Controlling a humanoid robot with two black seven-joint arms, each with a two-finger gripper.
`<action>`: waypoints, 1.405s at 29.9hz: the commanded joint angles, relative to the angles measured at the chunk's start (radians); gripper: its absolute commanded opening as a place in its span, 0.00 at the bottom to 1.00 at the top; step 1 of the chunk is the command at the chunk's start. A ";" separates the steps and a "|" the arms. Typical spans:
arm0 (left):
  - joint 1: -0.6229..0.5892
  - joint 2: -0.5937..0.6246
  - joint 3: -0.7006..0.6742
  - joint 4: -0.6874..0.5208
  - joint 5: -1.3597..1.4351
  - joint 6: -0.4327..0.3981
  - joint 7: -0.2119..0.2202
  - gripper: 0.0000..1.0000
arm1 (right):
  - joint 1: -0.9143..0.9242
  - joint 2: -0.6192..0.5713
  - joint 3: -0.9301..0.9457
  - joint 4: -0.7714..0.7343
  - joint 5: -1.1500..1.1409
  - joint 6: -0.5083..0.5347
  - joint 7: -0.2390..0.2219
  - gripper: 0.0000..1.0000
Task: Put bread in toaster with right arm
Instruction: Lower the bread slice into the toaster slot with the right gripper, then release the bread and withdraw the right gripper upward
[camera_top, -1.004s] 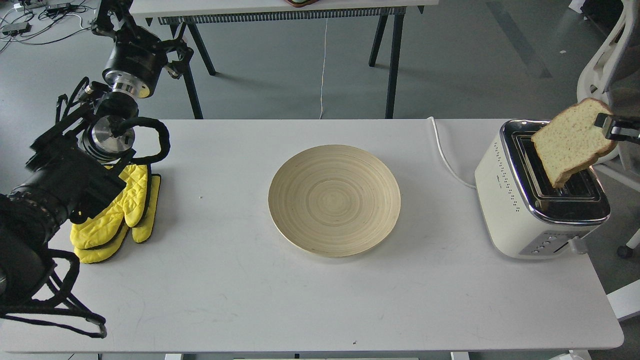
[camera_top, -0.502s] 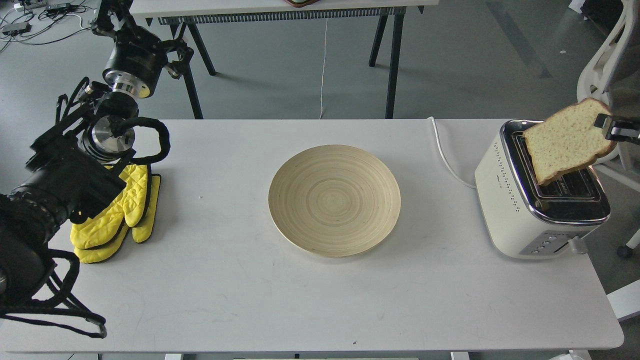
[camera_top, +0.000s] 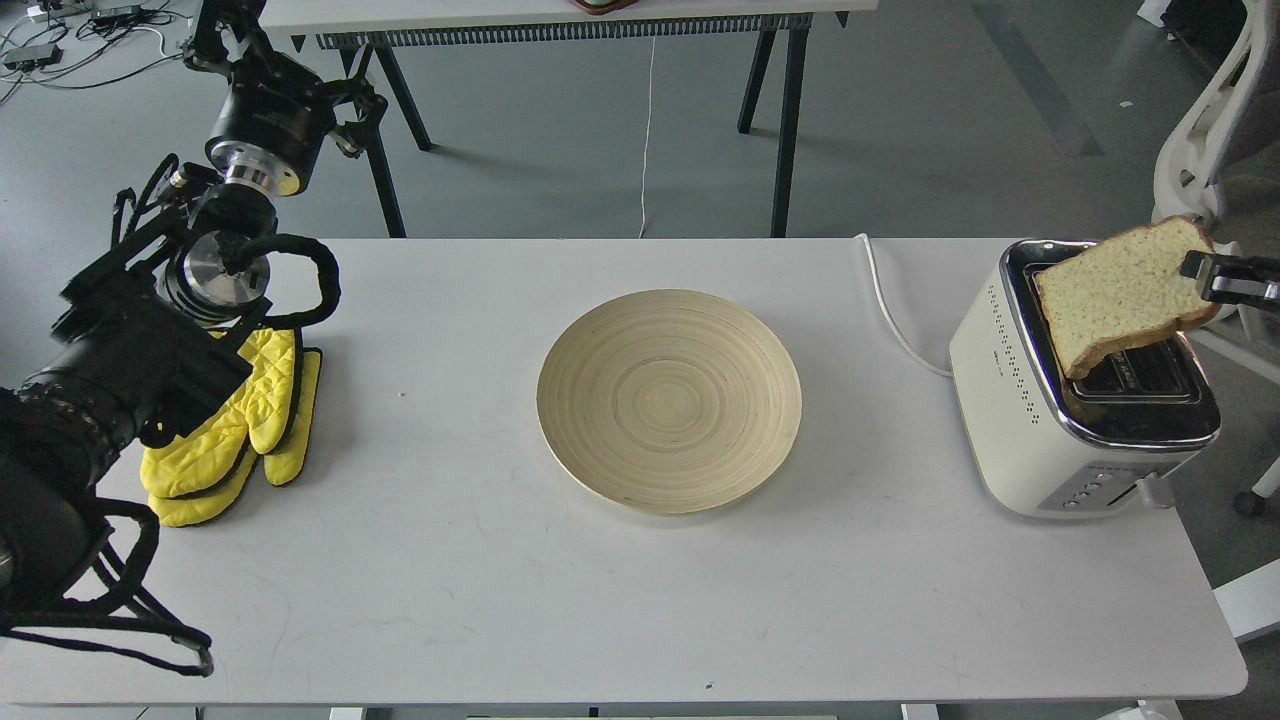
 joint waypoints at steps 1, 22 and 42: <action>0.000 0.000 0.000 -0.001 0.000 0.000 0.000 1.00 | 0.003 -0.008 0.005 0.004 0.000 0.000 0.000 0.02; 0.000 0.000 0.000 -0.001 0.000 0.000 0.000 1.00 | 0.015 -0.011 0.016 -0.002 -0.002 0.003 0.000 0.02; 0.000 0.000 0.000 -0.001 0.000 0.000 0.000 1.00 | 0.002 0.000 0.005 -0.007 0.000 -0.002 0.001 0.58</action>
